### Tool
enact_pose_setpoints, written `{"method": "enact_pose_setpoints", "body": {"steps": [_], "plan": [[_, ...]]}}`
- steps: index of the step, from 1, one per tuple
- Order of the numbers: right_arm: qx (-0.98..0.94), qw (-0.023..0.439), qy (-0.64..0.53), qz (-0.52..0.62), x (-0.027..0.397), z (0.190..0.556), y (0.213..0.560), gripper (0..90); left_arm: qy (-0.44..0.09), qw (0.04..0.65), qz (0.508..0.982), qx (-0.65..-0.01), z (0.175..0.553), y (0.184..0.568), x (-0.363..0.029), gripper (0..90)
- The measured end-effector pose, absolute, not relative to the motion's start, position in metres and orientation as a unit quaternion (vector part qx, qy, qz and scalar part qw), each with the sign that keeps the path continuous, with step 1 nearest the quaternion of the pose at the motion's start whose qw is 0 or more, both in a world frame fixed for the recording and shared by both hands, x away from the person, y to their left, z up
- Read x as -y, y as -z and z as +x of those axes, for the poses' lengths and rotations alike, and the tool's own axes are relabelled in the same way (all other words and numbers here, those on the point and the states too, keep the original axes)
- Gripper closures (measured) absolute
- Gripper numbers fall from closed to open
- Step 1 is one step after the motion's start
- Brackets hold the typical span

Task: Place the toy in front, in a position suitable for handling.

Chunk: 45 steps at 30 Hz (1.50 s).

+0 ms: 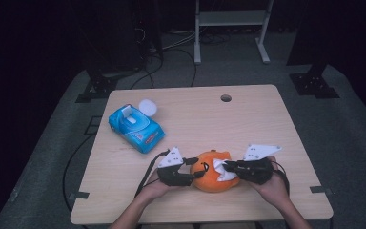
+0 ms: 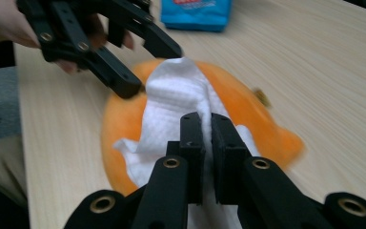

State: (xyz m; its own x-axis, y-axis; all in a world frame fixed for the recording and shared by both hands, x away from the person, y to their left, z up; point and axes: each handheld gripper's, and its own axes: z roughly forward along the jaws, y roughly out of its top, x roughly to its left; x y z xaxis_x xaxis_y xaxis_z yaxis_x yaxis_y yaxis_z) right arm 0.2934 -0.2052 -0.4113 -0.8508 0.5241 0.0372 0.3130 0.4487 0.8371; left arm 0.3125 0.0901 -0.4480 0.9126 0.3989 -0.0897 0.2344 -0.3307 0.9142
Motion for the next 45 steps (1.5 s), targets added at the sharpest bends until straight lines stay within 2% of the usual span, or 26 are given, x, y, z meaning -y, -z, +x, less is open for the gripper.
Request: {"method": "enact_pose_setpoints", "body": {"steps": [3, 6, 10, 13, 16, 18, 22, 23, 26, 30, 35, 40, 42, 44, 45], "plan": [[-0.84, 0.118, -0.448, 0.283, 0.226, 0.295, 0.417, 84.7, -0.072, 0.546, 0.81, -0.203, 0.314, 0.45, -0.094, 45.6], [-0.835, 0.115, -0.456, 0.287, 0.229, 0.293, 0.417, 84.8, -0.073, 0.545, 0.81, -0.204, 0.314, 0.45, -0.094, 45.6], [-0.833, 0.123, -0.479, 0.248, 0.21, 0.282, 0.405, 84.6, -0.078, 0.544, 0.811, -0.201, 0.315, 0.451, -0.093, 45.2], [-0.861, 0.136, -0.443, 0.208, 0.191, 0.275, 0.412, 84.5, -0.077, 0.542, 0.812, -0.204, 0.318, 0.453, -0.096, 45.2], [-0.862, 0.139, -0.438, 0.215, 0.195, 0.279, 0.413, 84.6, -0.076, 0.542, 0.81, -0.211, 0.318, 0.453, -0.097, 45.2], [-0.863, 0.159, -0.42, 0.229, 0.204, 0.283, 0.413, 84.6, -0.078, 0.542, 0.811, -0.207, 0.319, 0.453, -0.096, 45.2], [-0.85, 0.14, -0.435, 0.261, 0.219, 0.288, 0.416, 84.6, -0.083, 0.537, 0.813, -0.207, 0.319, 0.453, -0.096, 45.3], [-0.84, 0.12, -0.465, 0.254, 0.216, 0.286, 0.412, 84.7, -0.084, 0.538, 0.812, -0.208, 0.319, 0.453, -0.096, 45.1], [-0.837, 0.106, -0.481, 0.237, 0.206, 0.283, 0.411, 84.5, -0.088, 0.538, 0.811, -0.214, 0.32, 0.453, -0.095, 44.9], [-0.853, 0.103, -0.468, 0.208, 0.19, 0.28, 0.415, 84.5, -0.092, 0.536, 0.811, -0.215, 0.32, 0.453, -0.095, 44.5], [-0.845, 0.118, -0.454, 0.256, 0.214, 0.29, 0.417, 84.6, -0.095, 0.532, 0.814, -0.214, 0.32, 0.452, -0.095, 44.5], [-0.841, 0.12, -0.459, 0.258, 0.213, 0.29, 0.416, 84.6, -0.089, 0.532, 0.813, -0.218, 0.322, 0.453, -0.097, 44.5], [-0.844, 0.116, -0.459, 0.25, 0.209, 0.289, 0.417, 84.7, -0.081, 0.534, 0.814, -0.215, 0.322, 0.448, -0.098, 37.3], [-0.849, 0.122, -0.452, 0.247, 0.207, 0.289, 0.418, 84.7, -0.082, 0.549, 0.807, -0.201, 0.32, 0.44, -0.099, 36.9], [-0.844, 0.123, -0.455, 0.255, 0.209, 0.29, 0.417, 84.7, -0.086, 0.546, 0.81, -0.198, 0.319, 0.439, -0.097, 39.6]]}}
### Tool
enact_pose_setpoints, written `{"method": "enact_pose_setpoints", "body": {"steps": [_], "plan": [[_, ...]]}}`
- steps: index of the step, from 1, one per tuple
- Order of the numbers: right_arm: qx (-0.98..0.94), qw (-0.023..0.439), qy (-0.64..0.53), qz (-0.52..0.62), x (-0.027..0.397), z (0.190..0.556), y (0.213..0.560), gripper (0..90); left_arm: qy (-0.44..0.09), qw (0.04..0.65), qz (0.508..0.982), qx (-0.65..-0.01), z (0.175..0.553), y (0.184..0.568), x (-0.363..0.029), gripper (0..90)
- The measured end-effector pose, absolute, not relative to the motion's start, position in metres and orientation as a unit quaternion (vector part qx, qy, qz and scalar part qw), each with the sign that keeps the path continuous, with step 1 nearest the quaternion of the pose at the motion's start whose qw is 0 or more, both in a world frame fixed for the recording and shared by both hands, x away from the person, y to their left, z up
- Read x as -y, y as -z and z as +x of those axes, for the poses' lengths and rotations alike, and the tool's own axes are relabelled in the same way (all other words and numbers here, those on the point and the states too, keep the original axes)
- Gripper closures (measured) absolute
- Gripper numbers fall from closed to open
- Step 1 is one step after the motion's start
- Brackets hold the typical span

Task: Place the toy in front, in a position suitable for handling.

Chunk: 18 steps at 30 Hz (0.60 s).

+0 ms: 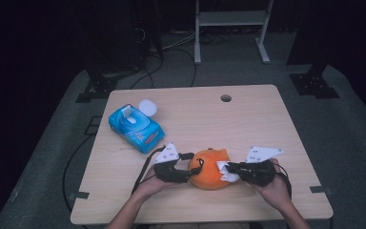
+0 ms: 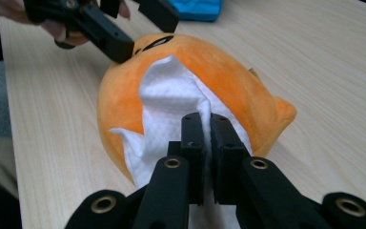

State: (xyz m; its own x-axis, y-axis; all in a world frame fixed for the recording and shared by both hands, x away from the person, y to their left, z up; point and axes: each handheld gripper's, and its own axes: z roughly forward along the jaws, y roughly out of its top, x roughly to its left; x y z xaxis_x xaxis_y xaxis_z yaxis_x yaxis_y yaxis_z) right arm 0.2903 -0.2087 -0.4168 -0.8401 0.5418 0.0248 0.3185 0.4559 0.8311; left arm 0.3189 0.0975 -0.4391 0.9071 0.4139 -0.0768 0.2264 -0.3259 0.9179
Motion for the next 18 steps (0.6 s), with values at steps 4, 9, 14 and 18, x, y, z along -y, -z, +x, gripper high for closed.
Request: {"method": "enact_pose_setpoints", "body": {"steps": [4, 9, 14, 18], "plan": [[-0.844, 0.126, -0.469, 0.227, 0.199, 0.282, 0.412, 84.7, -0.087, 0.539, 0.81, -0.215, 0.322, 0.447, -0.095, 45.1], [-0.854, 0.125, -0.464, 0.199, 0.186, 0.277, 0.413, 84.5, -0.084, 0.539, 0.803, -0.24, 0.326, 0.45, -0.097, 43.1], [-0.841, 0.117, -0.474, 0.233, 0.206, 0.289, 0.414, 84.5, -0.087, 0.536, 0.808, -0.23, 0.324, 0.45, -0.097, 43.6], [-0.828, 0.105, -0.48, 0.269, 0.218, 0.298, 0.417, 84.5, -0.075, 0.545, 0.805, -0.222, 0.323, 0.448, -0.098, 41.7]]}}
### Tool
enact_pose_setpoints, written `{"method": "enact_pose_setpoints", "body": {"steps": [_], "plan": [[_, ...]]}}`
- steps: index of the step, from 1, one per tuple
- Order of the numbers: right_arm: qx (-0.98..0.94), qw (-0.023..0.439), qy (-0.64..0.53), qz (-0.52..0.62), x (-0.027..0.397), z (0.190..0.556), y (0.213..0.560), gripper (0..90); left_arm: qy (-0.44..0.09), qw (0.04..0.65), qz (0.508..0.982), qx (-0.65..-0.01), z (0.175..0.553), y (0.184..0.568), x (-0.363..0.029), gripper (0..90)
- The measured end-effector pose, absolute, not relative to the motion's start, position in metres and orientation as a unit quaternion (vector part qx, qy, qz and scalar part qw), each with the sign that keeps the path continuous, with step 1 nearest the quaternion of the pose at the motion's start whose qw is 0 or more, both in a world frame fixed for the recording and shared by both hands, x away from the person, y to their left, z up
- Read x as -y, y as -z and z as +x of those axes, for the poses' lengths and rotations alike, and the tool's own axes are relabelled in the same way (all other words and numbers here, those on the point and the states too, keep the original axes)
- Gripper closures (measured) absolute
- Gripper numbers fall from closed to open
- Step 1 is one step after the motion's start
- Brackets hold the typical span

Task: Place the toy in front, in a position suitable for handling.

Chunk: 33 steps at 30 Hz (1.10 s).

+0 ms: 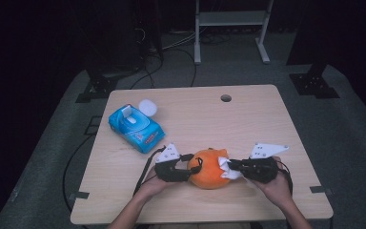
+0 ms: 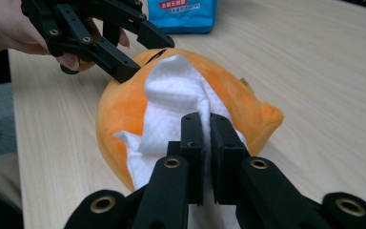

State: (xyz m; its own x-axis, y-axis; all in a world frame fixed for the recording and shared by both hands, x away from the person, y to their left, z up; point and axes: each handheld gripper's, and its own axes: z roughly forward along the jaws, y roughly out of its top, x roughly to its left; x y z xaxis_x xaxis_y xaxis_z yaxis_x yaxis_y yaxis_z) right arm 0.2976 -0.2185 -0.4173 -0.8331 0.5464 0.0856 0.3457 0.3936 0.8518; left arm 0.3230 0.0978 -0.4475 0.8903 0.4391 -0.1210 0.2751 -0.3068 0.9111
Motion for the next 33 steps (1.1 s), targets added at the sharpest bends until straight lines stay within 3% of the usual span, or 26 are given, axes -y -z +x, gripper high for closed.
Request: {"method": "enact_pose_setpoints", "body": {"steps": [2, 4, 11, 18, 27, 33], "plan": [[-0.833, 0.106, -0.473, 0.268, 0.215, 0.297, 0.42, 84.6, -0.076, 0.565, 0.795, -0.206, 0.32, 0.441, -0.098, 34.2], [-0.835, 0.096, -0.478, 0.254, 0.209, 0.294, 0.42, 84.6, -0.082, 0.57, 0.794, -0.193, 0.318, 0.438, -0.095, 33.9], [-0.841, 0.097, -0.479, 0.233, 0.195, 0.288, 0.415, 84.6, -0.076, 0.546, 0.812, -0.191, 0.319, 0.446, -0.096, 45.5], [-0.826, 0.103, -0.474, 0.285, 0.212, 0.302, 0.42, 84.7, -0.082, 0.536, 0.821, -0.177, 0.312, 0.448, -0.092, 46.7], [-0.83, 0.091, -0.483, 0.263, 0.2, 0.301, 0.419, 84.6, -0.083, 0.535, 0.824, -0.17, 0.309, 0.448, -0.092, 46.7], [-0.814, 0.11, -0.487, 0.297, 0.209, 0.303, 0.417, 84.6, -0.081, 0.531, 0.827, -0.163, 0.306, 0.448, -0.09, 46.9]]}}
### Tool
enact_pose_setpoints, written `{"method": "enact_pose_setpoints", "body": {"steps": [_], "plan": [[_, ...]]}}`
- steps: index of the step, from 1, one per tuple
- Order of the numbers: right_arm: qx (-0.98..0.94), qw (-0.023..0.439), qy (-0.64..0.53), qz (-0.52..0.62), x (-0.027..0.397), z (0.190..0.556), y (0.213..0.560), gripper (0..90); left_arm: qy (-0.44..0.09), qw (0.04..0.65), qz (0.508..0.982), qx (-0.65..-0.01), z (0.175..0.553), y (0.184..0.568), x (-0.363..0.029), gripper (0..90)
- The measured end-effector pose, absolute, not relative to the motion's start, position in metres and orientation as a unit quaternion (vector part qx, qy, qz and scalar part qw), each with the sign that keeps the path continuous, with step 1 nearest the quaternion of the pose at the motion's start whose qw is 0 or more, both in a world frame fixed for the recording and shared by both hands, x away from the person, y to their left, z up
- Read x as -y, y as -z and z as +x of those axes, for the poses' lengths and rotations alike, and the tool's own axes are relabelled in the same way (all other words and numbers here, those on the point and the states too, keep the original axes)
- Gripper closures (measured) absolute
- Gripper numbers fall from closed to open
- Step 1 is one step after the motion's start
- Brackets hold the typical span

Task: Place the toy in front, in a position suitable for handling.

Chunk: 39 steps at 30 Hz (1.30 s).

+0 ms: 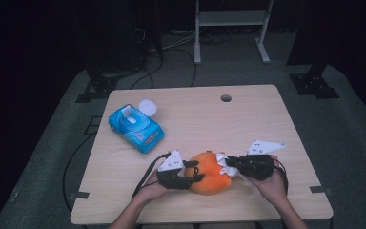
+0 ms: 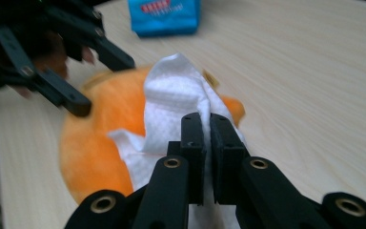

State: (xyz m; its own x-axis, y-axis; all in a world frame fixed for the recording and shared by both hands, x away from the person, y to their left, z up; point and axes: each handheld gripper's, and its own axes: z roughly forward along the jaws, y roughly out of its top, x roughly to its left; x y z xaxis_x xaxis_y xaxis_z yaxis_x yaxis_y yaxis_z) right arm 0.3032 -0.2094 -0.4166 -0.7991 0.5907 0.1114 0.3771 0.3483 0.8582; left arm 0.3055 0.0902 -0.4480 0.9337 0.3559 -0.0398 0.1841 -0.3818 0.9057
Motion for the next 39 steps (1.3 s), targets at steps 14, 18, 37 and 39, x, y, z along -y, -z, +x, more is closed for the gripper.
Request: {"method": "enact_pose_setpoints", "body": {"steps": [14, 18, 37, 39], "plan": [[-0.815, 0.117, -0.48, 0.303, 0.205, 0.304, 0.417, 84.6, -0.074, 0.523, 0.838, -0.136, 0.299, 0.448, -0.085, 47.0], [-0.824, 0.115, -0.479, 0.279, 0.193, 0.301, 0.417, 84.4, -0.067, 0.525, 0.838, -0.136, 0.299, 0.449, -0.085, 47.1], [-0.806, 0.116, -0.479, 0.328, 0.21, 0.309, 0.42, 84.4, -0.066, 0.518, 0.845, -0.116, 0.291, 0.448, -0.078, 47.0], [-0.806, 0.119, -0.485, 0.319, 0.207, 0.306, 0.417, 84.4, -0.065, 0.519, 0.845, -0.114, 0.29, 0.448, -0.078, 47.0]]}}
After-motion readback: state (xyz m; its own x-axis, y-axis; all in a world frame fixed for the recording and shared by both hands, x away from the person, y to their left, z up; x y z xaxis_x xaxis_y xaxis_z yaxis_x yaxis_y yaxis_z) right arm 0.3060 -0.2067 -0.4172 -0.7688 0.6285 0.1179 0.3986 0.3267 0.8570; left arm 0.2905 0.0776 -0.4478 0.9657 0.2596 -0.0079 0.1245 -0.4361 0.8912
